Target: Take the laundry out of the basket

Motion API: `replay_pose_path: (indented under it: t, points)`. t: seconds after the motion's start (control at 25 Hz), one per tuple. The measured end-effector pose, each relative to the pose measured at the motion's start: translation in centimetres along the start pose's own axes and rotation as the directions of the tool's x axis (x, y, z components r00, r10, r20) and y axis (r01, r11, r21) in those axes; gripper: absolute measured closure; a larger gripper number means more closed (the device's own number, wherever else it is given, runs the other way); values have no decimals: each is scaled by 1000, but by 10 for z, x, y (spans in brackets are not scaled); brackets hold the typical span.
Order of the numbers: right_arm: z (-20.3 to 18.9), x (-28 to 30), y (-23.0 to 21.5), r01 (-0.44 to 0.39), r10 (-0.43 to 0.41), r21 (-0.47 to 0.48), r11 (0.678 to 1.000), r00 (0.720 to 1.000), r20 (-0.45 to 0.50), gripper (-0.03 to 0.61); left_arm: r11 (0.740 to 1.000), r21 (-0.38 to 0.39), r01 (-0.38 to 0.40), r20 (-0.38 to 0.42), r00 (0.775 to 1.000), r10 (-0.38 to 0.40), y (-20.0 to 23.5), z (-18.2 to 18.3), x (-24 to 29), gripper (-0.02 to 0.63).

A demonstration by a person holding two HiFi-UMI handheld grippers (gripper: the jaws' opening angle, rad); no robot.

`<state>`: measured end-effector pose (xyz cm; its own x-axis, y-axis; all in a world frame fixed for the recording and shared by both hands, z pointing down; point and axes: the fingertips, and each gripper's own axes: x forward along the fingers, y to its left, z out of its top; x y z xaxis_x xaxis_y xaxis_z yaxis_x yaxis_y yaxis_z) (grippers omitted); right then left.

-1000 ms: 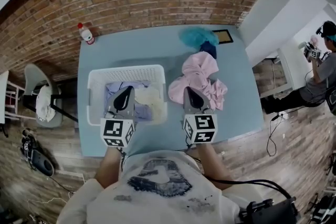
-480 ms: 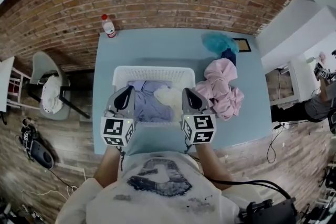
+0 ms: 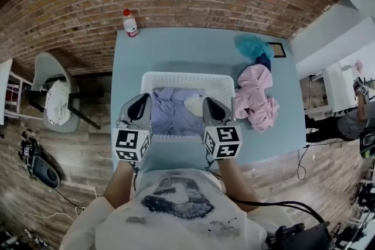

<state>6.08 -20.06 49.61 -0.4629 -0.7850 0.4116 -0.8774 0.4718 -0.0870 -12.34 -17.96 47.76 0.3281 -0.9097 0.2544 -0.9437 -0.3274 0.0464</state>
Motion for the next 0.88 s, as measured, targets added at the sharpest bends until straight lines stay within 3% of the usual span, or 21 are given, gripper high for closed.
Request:
replay_pose_path:
  t: [0.52,0.88]
  points:
    - [-12,41,15,-3,3,0,1000,993,-115,580,1000,0,23,-16,1000,-23,34,-8,16,621]
    - [-43,75,12,-37,41,20,999,954,-298,577,999,15,37,-37,999,-36,50,-10,36,621]
